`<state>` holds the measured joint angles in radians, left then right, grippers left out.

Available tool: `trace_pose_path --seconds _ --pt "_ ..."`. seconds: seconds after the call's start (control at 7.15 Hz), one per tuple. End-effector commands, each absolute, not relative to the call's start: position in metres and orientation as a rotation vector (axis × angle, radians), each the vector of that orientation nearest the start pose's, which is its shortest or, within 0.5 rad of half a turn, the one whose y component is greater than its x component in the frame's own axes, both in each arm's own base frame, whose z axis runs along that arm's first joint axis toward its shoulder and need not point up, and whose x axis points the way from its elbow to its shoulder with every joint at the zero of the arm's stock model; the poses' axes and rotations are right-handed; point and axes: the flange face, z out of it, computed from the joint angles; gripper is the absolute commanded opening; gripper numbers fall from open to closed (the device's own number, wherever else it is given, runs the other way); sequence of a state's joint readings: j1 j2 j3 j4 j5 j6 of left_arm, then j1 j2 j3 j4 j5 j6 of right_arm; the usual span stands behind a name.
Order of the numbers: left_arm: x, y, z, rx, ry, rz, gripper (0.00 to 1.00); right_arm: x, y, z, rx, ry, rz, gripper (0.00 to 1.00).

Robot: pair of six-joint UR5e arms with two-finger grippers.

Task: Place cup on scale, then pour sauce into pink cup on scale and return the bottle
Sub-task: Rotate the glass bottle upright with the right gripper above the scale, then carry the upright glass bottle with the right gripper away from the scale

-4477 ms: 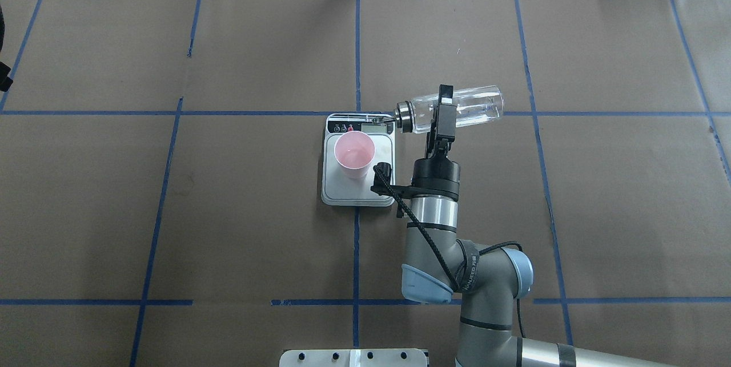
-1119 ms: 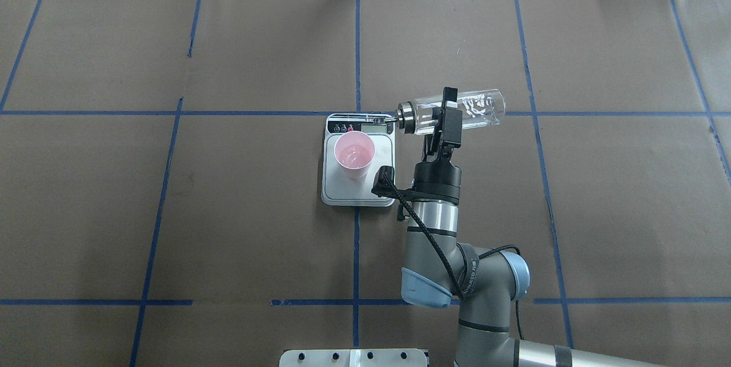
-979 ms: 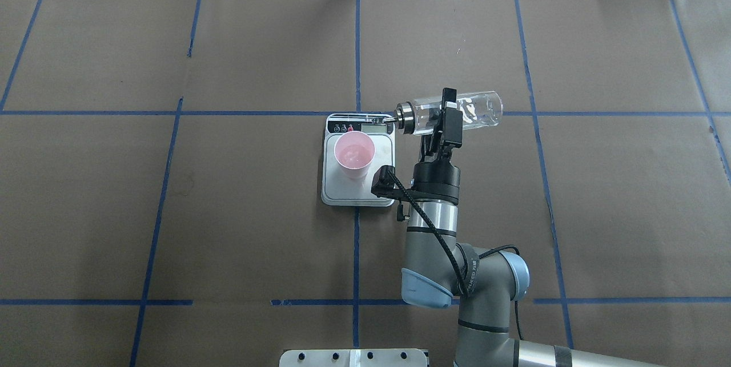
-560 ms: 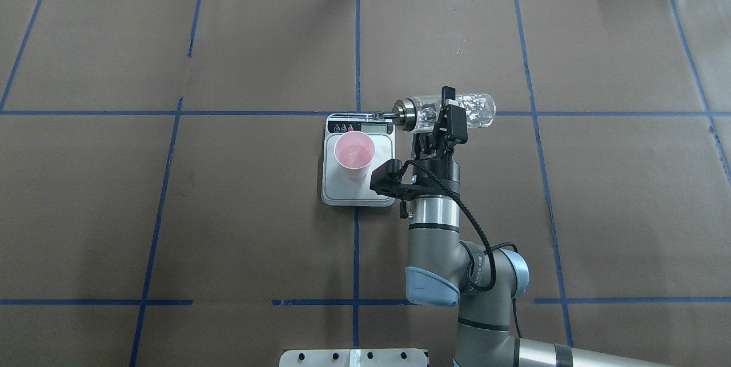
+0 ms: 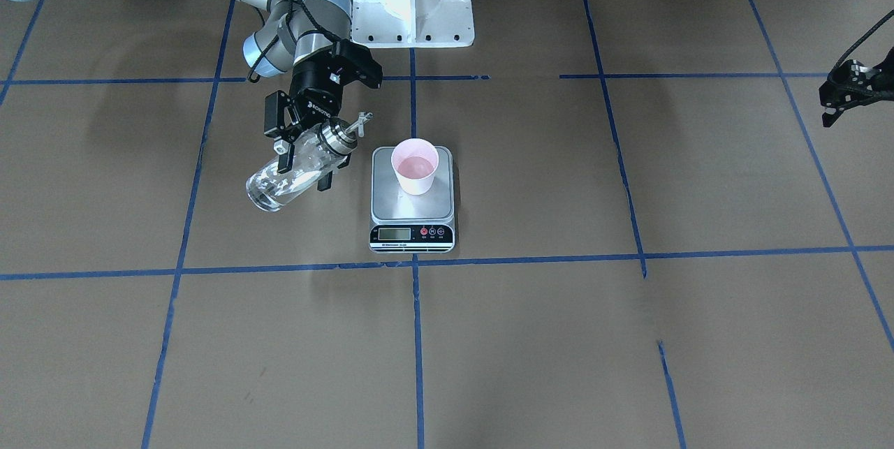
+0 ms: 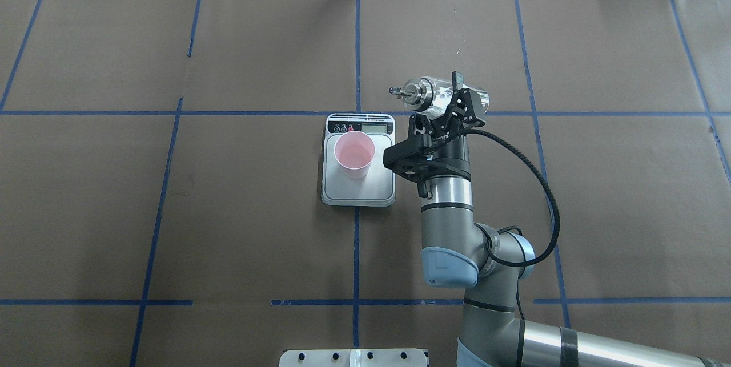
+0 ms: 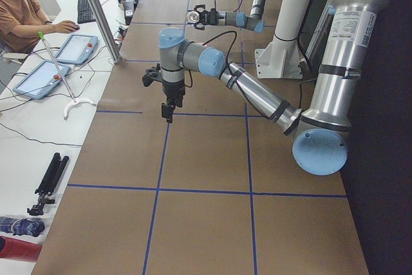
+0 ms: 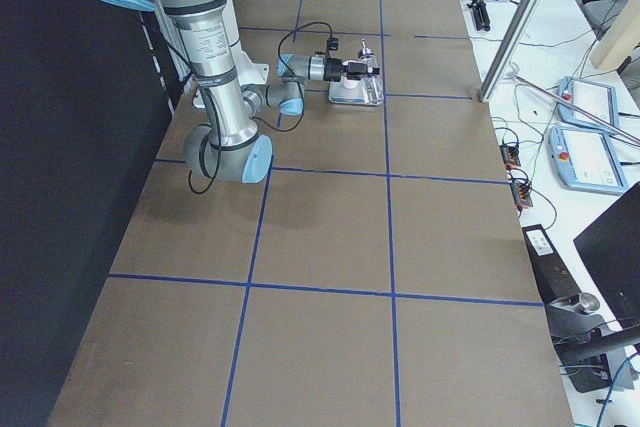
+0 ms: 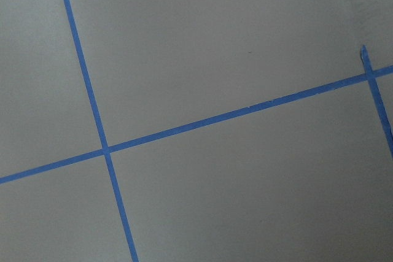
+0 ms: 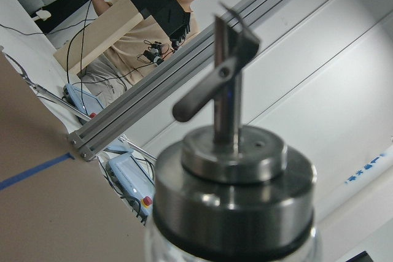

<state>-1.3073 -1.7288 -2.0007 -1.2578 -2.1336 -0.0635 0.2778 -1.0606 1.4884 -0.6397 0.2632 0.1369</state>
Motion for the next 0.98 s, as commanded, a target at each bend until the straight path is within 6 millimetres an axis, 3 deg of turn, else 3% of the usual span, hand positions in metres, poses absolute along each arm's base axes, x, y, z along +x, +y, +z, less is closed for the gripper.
trace_pose_path --seconds 0.0,0.14,0.56,0.7,0.84 --pt "0.022 -0.522 0.457 0.159 0.574 0.315 1.00 -0.501 -0.419 0.286 1.487 -0.137 0.089 0.00" --pt "0.017 -0.526 0.468 0.145 0.572 0.323 1.00 -0.478 -0.434 0.303 1.450 -0.248 0.146 0.00" --pt "0.000 -0.527 0.470 0.159 0.569 0.296 1.00 -0.398 -0.472 0.367 1.288 -0.470 0.256 0.00" --pt "-0.004 -0.527 0.469 0.165 0.569 0.290 1.00 -0.366 -0.468 0.389 1.192 -0.588 0.302 0.00" --pt "-0.009 -0.526 0.469 0.165 0.566 0.281 1.00 -0.346 -0.458 0.404 1.141 -0.625 0.322 0.00"
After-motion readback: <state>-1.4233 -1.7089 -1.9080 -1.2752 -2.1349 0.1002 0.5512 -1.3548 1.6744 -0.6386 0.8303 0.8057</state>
